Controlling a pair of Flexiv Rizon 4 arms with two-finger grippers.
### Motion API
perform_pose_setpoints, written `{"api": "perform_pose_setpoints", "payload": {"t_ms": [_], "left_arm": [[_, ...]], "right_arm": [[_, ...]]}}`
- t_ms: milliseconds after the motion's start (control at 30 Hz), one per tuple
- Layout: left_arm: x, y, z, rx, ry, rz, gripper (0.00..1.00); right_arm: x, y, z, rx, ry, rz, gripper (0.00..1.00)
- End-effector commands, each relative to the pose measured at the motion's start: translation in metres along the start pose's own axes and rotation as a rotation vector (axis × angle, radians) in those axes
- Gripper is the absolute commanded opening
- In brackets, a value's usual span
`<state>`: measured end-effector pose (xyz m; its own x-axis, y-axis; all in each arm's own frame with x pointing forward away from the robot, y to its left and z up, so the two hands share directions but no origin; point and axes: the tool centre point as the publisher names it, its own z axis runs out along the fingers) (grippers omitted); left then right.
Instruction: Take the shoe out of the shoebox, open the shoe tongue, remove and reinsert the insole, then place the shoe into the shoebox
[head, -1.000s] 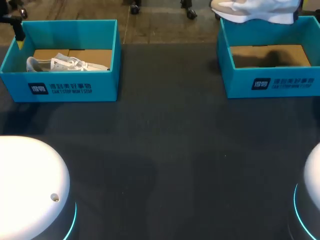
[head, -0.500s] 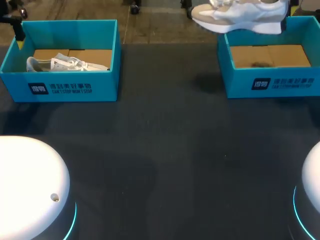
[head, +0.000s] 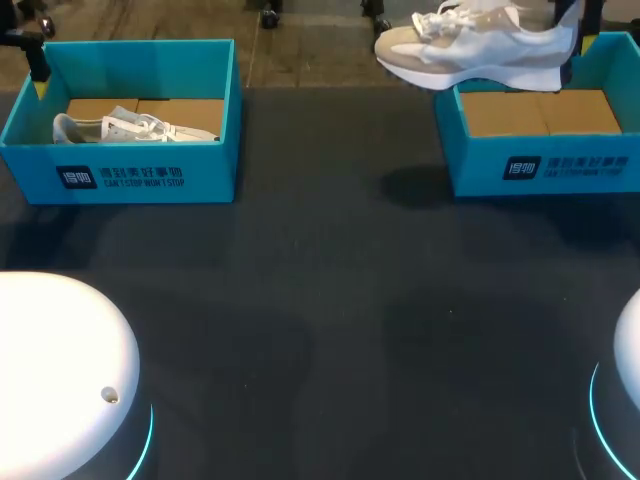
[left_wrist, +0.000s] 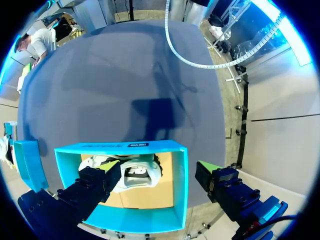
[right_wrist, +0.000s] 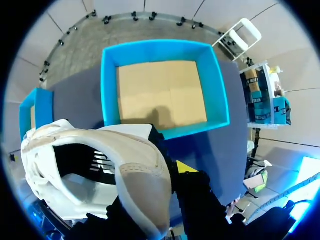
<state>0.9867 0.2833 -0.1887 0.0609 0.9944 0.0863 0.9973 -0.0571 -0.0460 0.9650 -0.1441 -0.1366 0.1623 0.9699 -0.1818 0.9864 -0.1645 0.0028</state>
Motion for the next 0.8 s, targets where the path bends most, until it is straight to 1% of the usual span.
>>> {"api": "perform_pose_setpoints", "payload": {"t_ms": [33,67,100,133,200,233,267,300,333,467,500,567,633,800], "left_arm": [[0.000,-0.001,0.000,-0.002,0.002,0.000,1.00],[0.000,-0.001,0.000,-0.002,0.002,0.000,1.00],[0.000,-0.001,0.000,-0.002,0.002,0.000,1.00],[0.000,-0.001,0.000,-0.002,0.002,0.000,1.00],[0.000,-0.001,0.000,-0.002,0.002,0.000,1.00],[0.000,-0.001,0.000,-0.002,0.002,0.000,1.00],[0.000,-0.001,0.000,-0.002,0.002,0.000,1.00],[0.000,-0.001,0.000,-0.002,0.002,0.000,1.00],[0.000,-0.001,0.000,-0.002,0.002,0.000,1.00],[0.000,-0.001,0.000,-0.002,0.002,0.000,1.00],[0.000,-0.001,0.000,-0.002,0.002,0.000,1.00],[0.000,-0.001,0.000,-0.002,0.002,0.000,1.00],[0.000,-0.001,0.000,-0.002,0.002,0.000,1.00],[0.000,-0.001,0.000,-0.002,0.002,0.000,1.00]], "right_arm": [[0.006,-0.015,0.004,-0.234,-0.003,0.001,0.00],[0.009,-0.019,0.006,-0.234,-0.005,0.003,0.00],[0.017,-0.032,0.012,-0.230,-0.015,0.005,0.00],[0.021,-0.039,0.015,-0.225,-0.021,0.010,0.00],[0.025,-0.046,0.018,-0.222,-0.005,0.007,0.00],[0.031,-0.059,0.021,-0.213,-0.027,0.020,0.00],[0.034,-0.070,0.024,-0.216,-0.009,0.023,0.00],[0.037,-0.079,0.025,-0.216,-0.021,0.034,0.00],[0.040,-0.087,0.027,-0.220,-0.012,0.041,0.00],[0.054,-0.118,0.029,-0.238,-0.033,0.049,0.00],[0.055,-0.120,0.030,-0.239,-0.041,0.053,0.00],[0.065,-0.137,0.032,-0.244,-0.040,0.054,0.00],[0.074,-0.148,0.035,-0.225,-0.073,0.067,0.00],[0.074,-0.148,0.035,-0.225,-0.073,0.067,0.00]]}}
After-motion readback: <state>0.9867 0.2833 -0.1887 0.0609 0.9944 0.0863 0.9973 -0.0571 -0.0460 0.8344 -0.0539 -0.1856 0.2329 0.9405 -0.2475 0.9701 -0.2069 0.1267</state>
